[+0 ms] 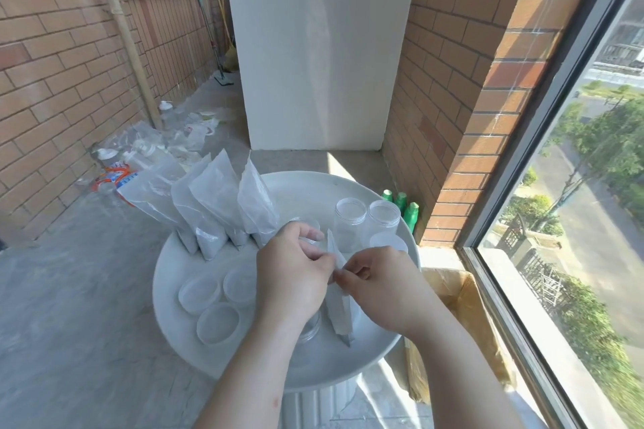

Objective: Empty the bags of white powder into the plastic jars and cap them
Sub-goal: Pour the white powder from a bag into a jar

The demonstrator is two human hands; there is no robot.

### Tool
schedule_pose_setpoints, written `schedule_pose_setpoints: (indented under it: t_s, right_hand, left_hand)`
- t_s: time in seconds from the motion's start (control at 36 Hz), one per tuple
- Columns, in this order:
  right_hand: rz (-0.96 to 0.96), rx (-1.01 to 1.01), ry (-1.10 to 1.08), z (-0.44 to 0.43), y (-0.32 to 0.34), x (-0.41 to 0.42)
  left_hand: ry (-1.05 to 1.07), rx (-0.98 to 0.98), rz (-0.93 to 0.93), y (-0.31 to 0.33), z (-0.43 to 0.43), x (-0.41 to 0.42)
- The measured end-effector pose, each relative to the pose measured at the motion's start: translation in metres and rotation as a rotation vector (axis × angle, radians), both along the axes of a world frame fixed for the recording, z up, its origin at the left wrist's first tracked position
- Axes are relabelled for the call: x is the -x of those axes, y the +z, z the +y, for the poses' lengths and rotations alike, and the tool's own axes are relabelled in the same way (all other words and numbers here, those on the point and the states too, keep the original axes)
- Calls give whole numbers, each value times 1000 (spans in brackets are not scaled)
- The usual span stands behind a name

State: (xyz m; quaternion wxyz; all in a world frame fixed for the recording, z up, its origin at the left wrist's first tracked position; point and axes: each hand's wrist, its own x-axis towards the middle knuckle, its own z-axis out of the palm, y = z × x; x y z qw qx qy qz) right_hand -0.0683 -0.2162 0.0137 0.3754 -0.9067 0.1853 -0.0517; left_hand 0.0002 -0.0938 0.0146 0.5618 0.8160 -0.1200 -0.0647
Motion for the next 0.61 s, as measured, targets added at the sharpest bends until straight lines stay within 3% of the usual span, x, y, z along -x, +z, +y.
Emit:
schedule_pose_setpoints:
  t_s: [0.61]
  right_hand:
    - [-17, -76, -73, 15, 6, 11]
  left_hand:
    - [36, -56, 32, 2, 3, 18]
